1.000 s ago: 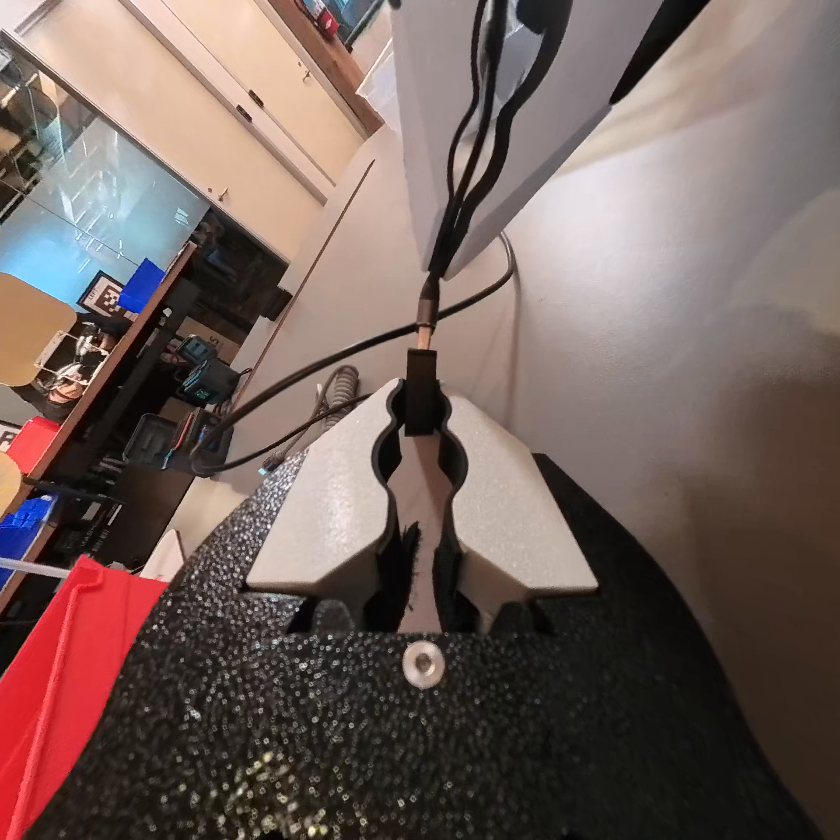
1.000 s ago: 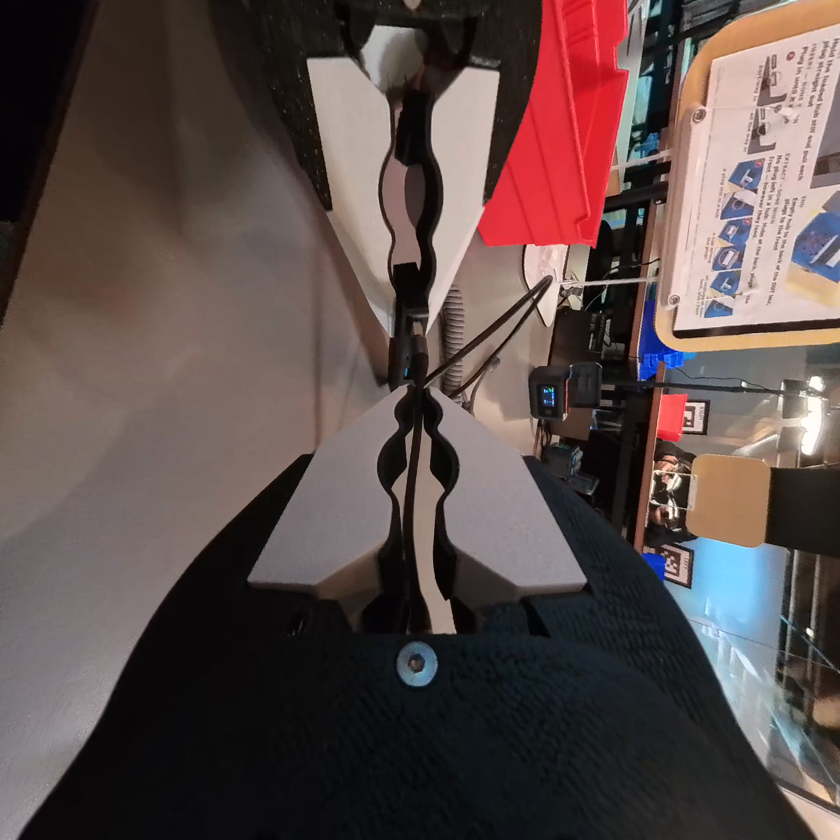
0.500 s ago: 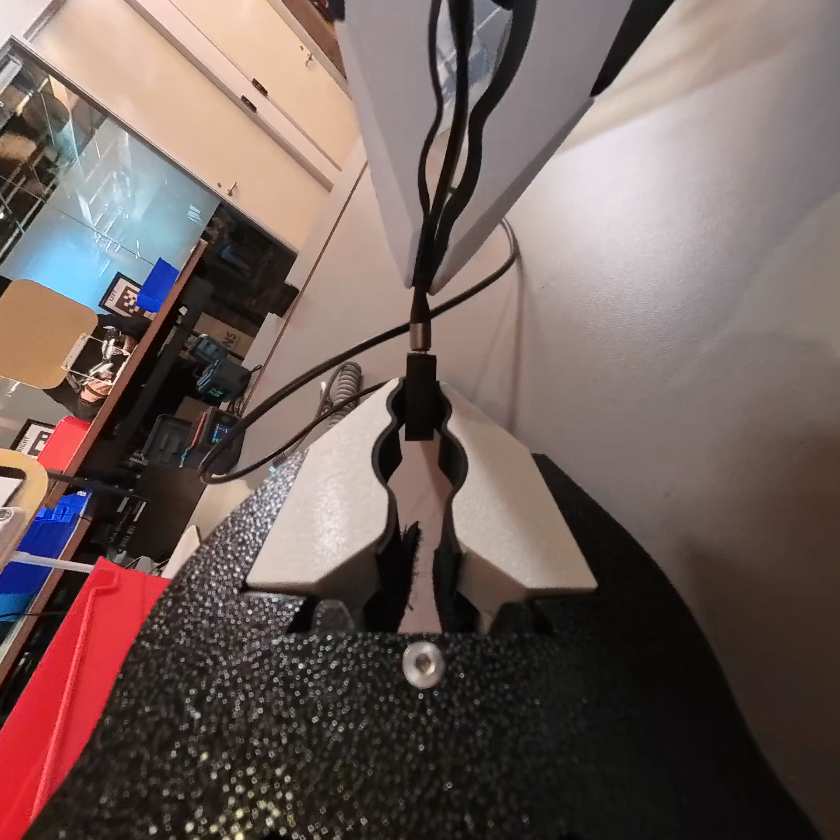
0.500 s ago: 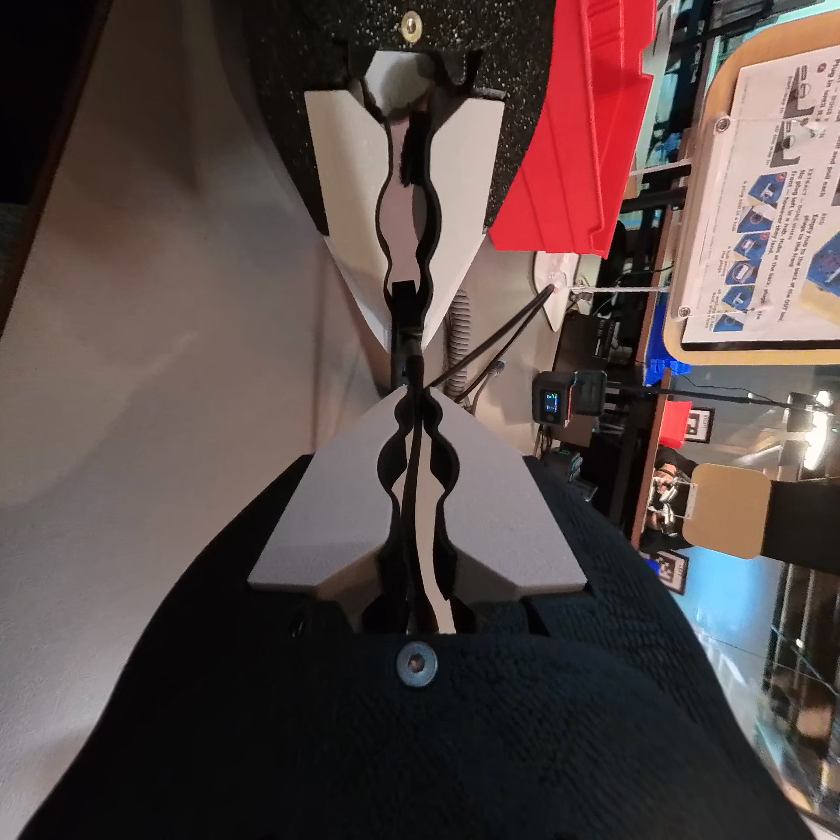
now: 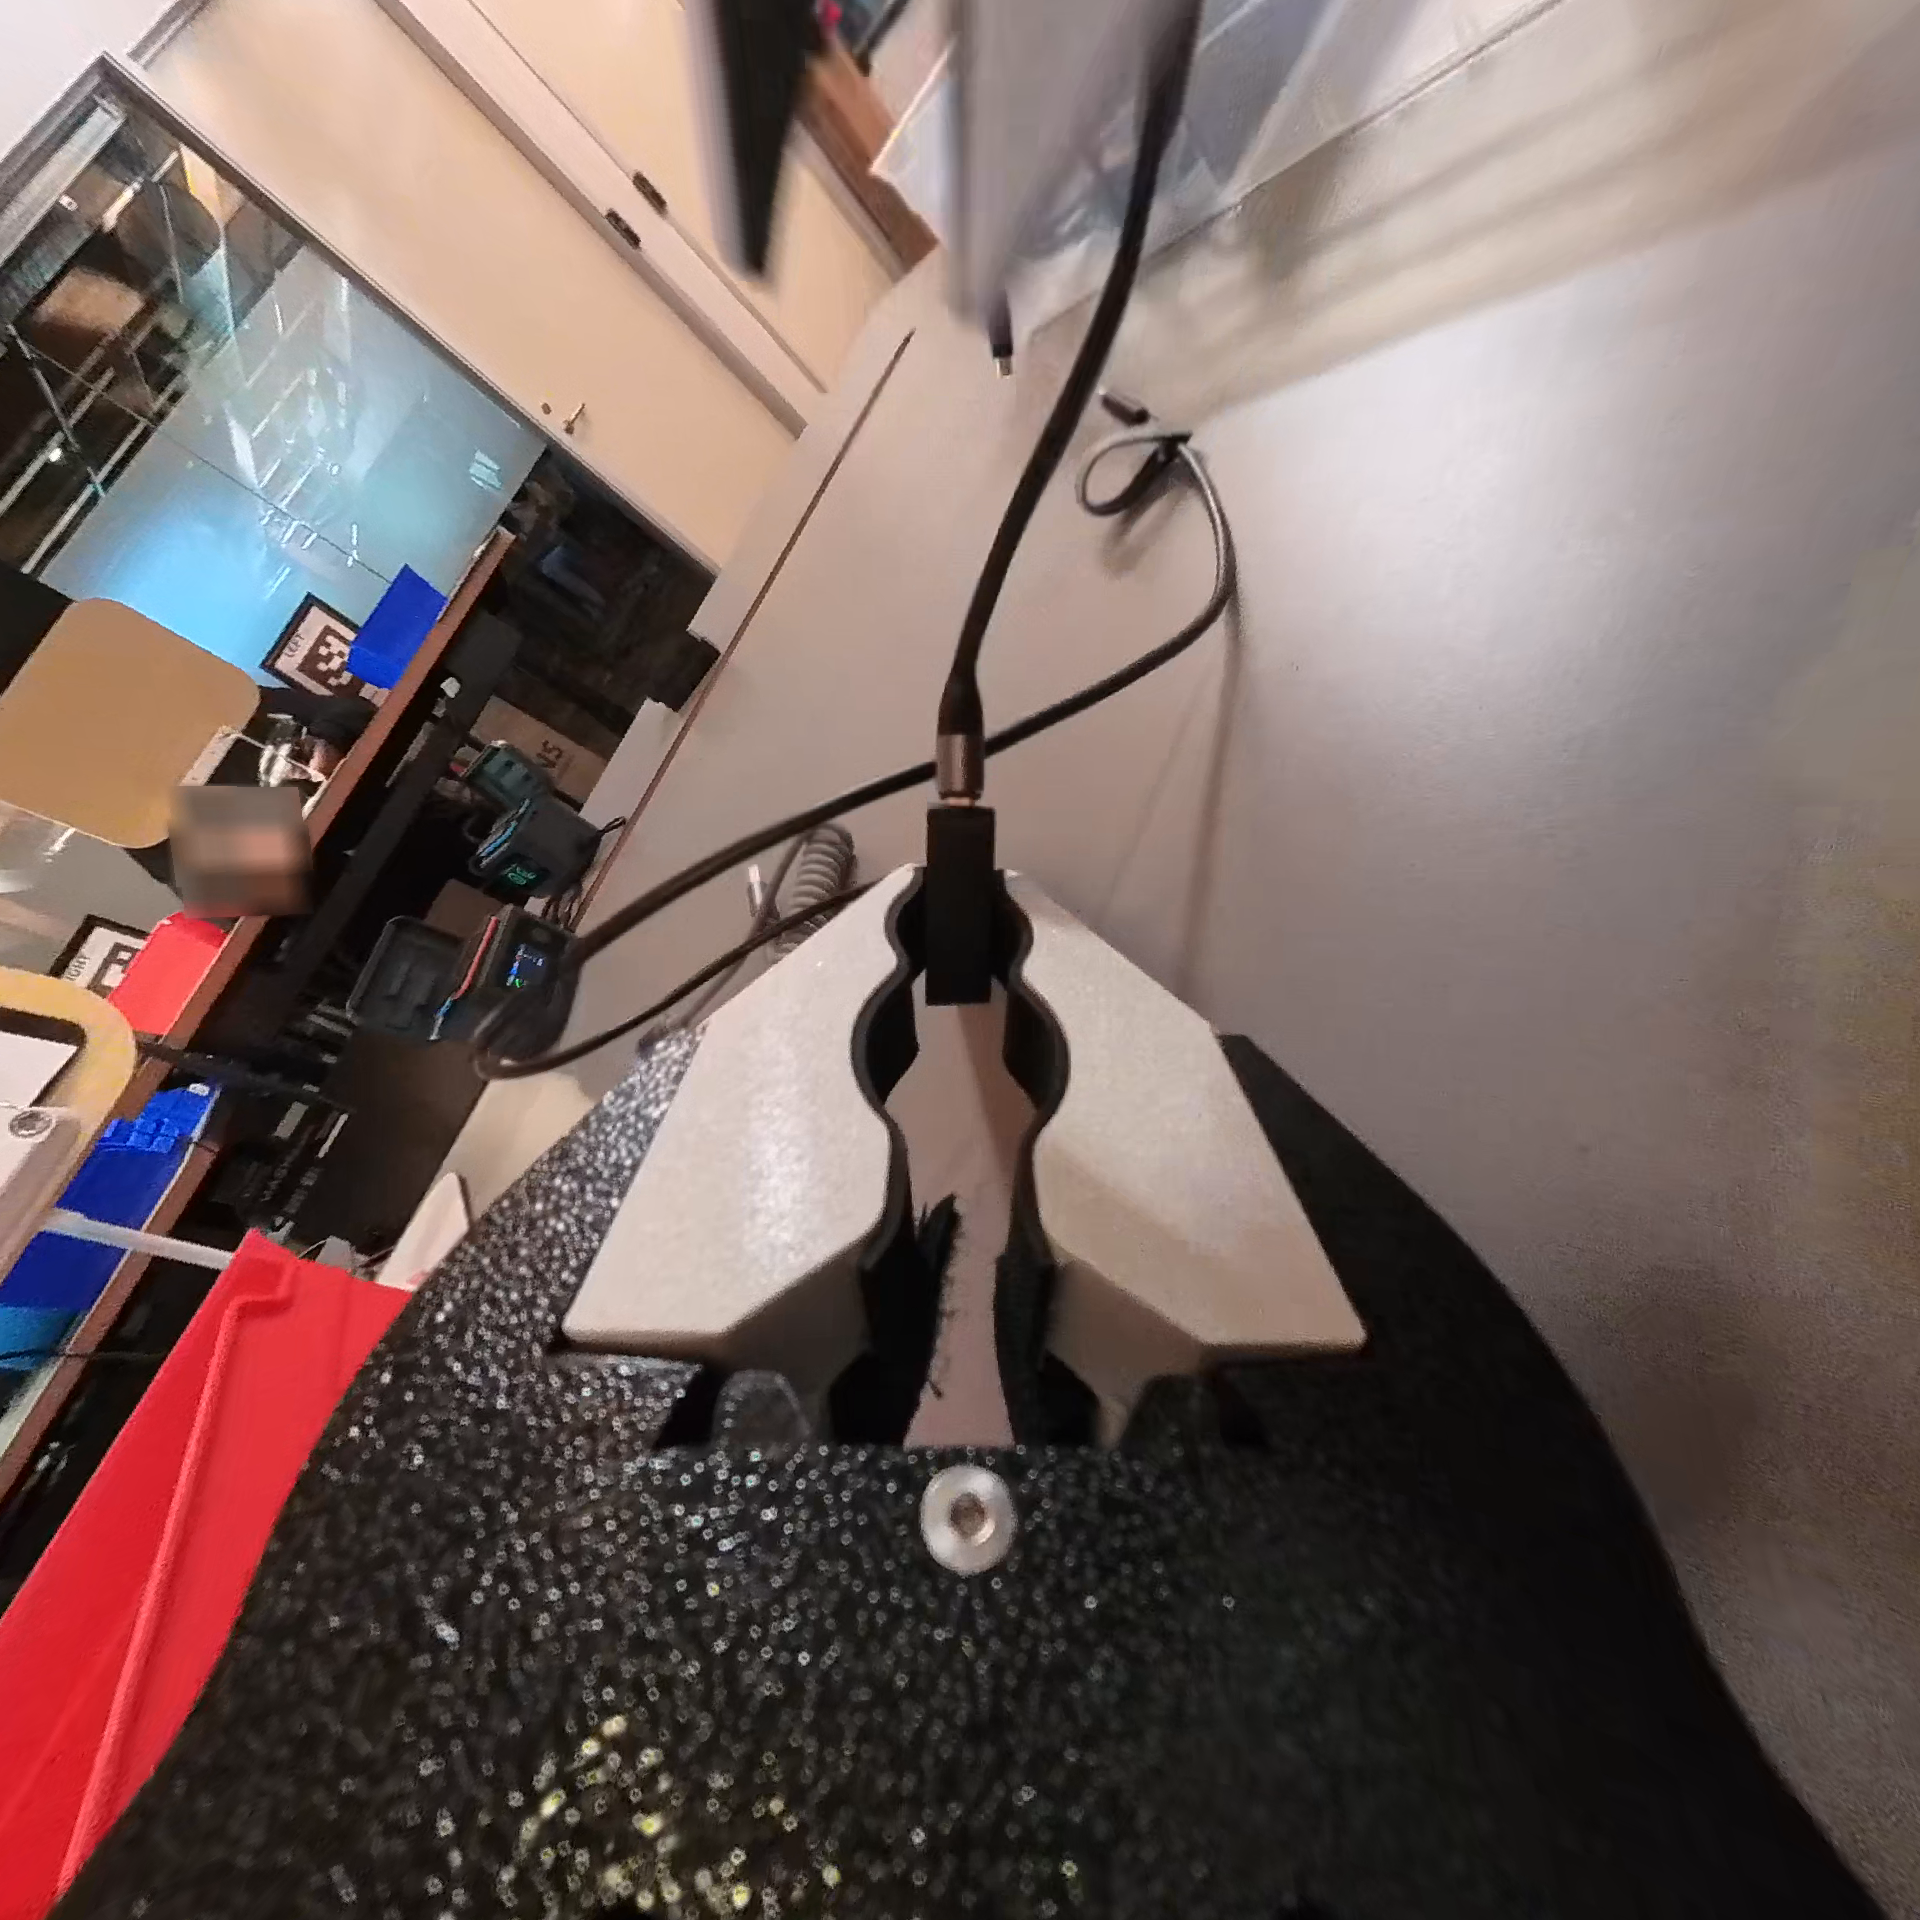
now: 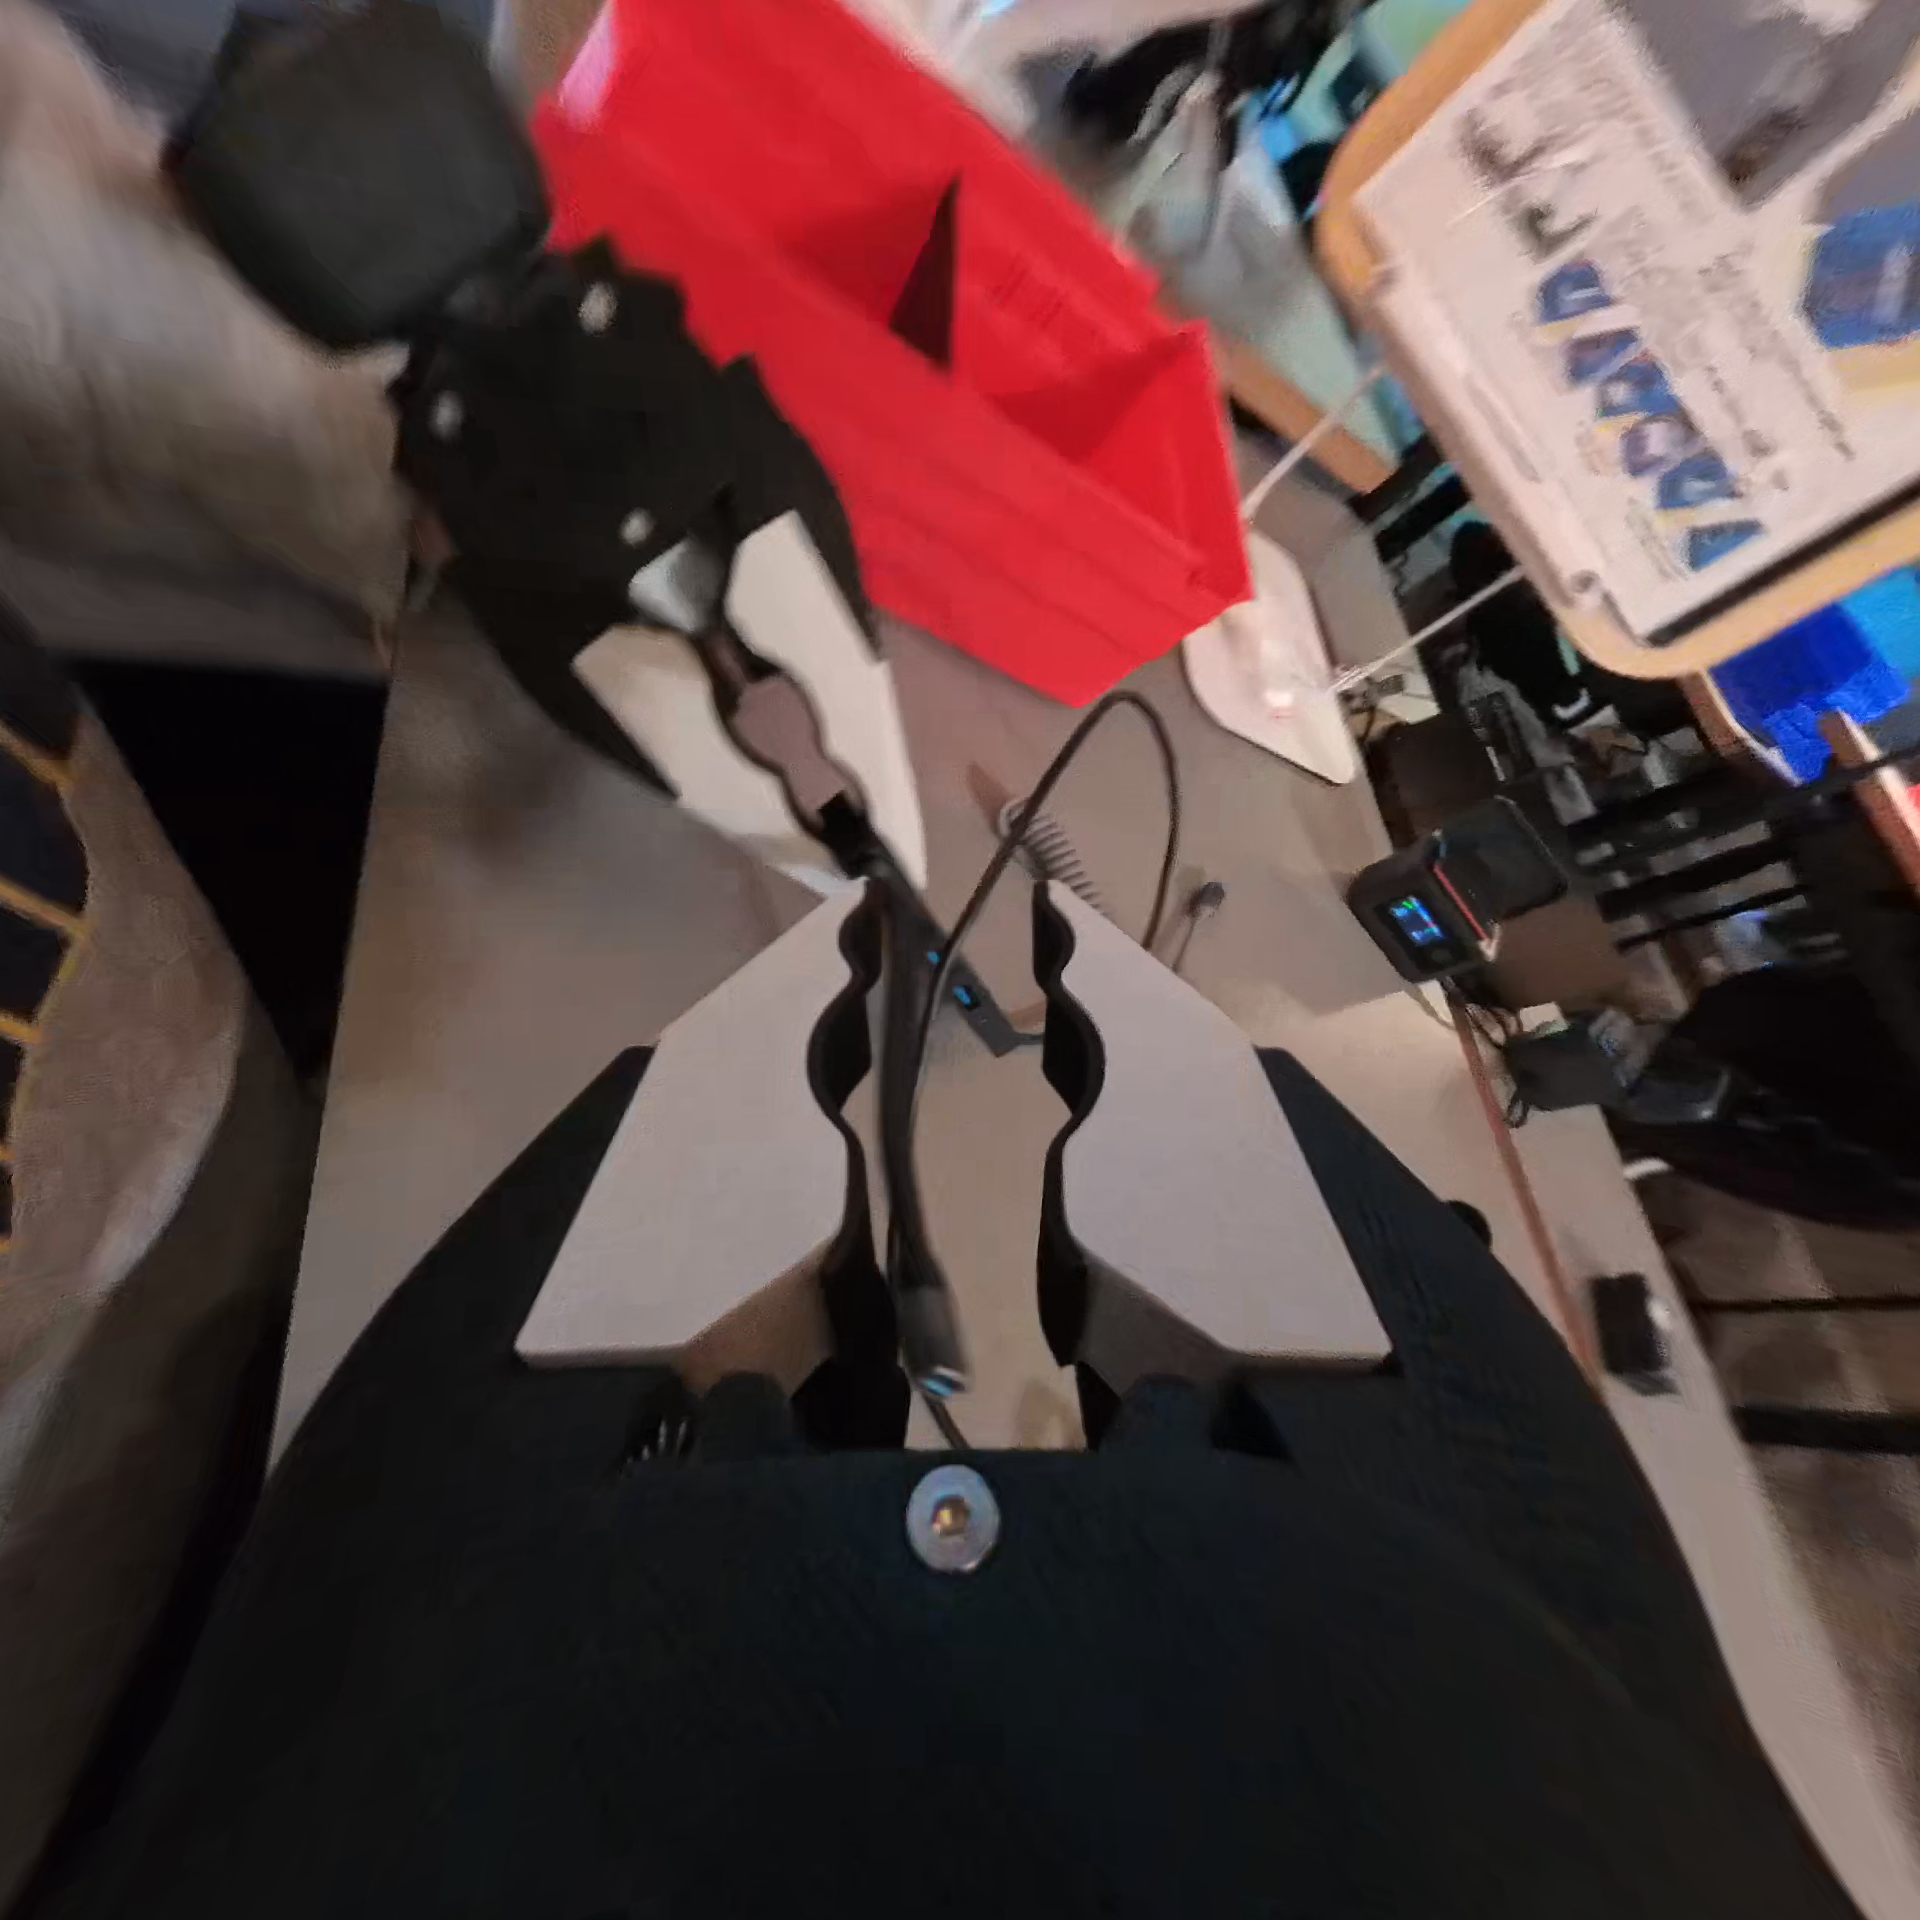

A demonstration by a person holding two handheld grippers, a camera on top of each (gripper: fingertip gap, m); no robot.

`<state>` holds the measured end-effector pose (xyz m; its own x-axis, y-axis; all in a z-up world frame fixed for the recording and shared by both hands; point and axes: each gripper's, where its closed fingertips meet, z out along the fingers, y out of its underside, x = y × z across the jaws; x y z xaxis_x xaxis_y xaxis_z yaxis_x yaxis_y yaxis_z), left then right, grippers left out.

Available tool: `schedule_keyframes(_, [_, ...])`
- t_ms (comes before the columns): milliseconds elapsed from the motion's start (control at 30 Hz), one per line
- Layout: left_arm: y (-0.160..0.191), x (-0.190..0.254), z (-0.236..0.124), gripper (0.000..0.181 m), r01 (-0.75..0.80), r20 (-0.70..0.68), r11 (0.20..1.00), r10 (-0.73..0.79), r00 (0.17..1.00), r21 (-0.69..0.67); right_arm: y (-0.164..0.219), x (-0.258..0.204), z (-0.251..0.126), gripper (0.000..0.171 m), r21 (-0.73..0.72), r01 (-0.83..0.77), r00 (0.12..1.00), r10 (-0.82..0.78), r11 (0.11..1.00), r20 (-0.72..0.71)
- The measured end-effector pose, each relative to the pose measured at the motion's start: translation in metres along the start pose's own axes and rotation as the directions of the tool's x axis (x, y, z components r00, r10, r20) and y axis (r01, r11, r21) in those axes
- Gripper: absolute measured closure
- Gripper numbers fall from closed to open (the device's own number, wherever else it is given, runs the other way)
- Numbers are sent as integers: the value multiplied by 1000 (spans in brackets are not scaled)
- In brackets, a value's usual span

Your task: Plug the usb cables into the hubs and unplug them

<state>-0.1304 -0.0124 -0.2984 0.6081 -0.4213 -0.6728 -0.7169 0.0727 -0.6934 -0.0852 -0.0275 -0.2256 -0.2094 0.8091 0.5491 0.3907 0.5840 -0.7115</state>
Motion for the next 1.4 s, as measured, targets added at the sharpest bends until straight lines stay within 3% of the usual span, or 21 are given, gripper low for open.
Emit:
schedule_keyframes(100, [-1,3,2,172,-29,-12,1000,29,999,5,1,40,-18,143,92,-177,983,180,980,-22])
schedule_keyframes(200, [-2,6,4,172,-44,-25,999,44,999,7,22,72,-7,141,30,-266,964,266,964,-6])
schedule_keyframes(333, [-3,6,5,172,-42,-37,999,43,998,24,44,103,39,143,-56,-341,939,342,939,26])
schedule_keyframes(533, [-2,2,7,172,-49,-36,998,50,998,25,88,130,137,151,-318,-574,765,633,754,120])
schedule_keyframes(633, [1,0,9,172,-48,-35,999,48,998,25,118,133,164,152,-463,-596,698,708,657,106])
schedule_keyframes(800, [1,2,11,172,-62,-33,998,63,997,26,134,123,175,150,-600,-572,616,776,559,137])
schedule_keyframes(933, [1,4,12,172,-64,-34,998,65,997,27,153,121,161,154,-717,-438,698,708,542,109])
schedule_keyframes(1000, [2,5,12,172,-71,-32,997,72,997,26,151,120,155,151,-739,-514,602,797,436,51])
schedule_keyframes(1100, [0,6,12,172,-84,-31,996,85,996,23,161,115,146,140,-770,-602,426,900,209,-89])
schedule_keyframes(1233, [-4,9,18,172,-88,-28,996,88,996,19,148,104,152,137,-721,-692,67,993,-25,-99])
schedule_keyframes(1300, [-7,12,23,172,-99,-25,995,99,995,13,144,103,156,140,-695,-714,-23,996,-80,-91])
schedule_keyframes(1400, [-13,16,30,172,-110,-19,994,110,994,5,143,103,164,149,-659,-746,-49,995,-95,-88])
